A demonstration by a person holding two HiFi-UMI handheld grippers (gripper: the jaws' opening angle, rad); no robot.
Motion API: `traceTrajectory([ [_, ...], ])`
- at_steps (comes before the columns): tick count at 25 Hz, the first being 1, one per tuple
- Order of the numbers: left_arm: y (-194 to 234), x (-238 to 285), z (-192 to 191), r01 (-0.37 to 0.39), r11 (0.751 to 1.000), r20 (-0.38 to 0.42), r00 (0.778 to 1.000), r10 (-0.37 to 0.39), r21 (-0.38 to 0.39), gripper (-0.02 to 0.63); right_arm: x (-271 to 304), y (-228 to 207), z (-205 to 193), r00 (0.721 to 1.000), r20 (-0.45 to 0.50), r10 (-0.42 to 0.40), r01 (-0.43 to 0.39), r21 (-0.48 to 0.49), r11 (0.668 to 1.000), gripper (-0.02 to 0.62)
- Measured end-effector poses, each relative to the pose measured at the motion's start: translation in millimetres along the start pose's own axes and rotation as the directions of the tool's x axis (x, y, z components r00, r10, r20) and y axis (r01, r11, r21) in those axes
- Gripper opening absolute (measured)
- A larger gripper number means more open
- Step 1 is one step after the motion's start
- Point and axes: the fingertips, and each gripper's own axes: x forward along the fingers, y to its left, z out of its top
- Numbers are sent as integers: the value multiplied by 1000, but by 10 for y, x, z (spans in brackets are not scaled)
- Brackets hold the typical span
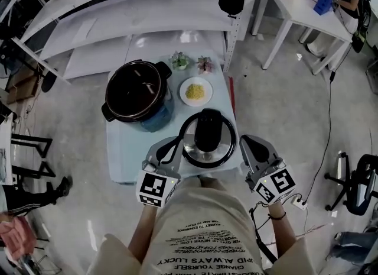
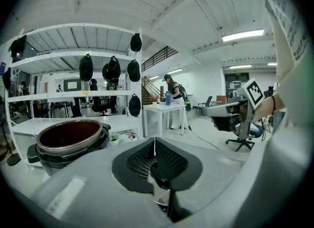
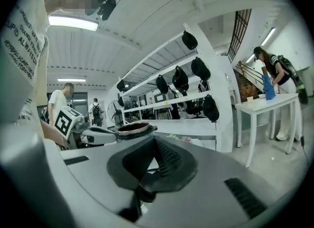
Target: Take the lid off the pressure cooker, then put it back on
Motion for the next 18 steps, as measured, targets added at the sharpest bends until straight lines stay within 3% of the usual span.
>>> traceTrajectory([
  [6, -13, 12, 47, 69, 998, 36, 997, -69, 4, 29, -46, -44, -23, 999, 4, -46, 46, 31, 998, 11],
  [8, -9, 26, 22, 95, 995, 15, 995, -96, 7, 43, -43, -21, -53, 999, -7, -48, 48, 39, 998, 80],
  [10, 7, 47, 10, 115, 993, 8, 993, -115, -1, 140, -26, -16, -84, 998, -15, -54, 55, 56, 997, 125],
  [15, 13, 61, -63, 168, 986, -1, 986, -168, -12, 273, 30, 32, -164, 998, -11, -59, 59, 101, 993, 264],
  [18, -16, 62, -107, 204, 979, -20, 979, -204, 7, 302, 41, 55, -213, 998, -21, -58, 60, 112, 992, 299],
])
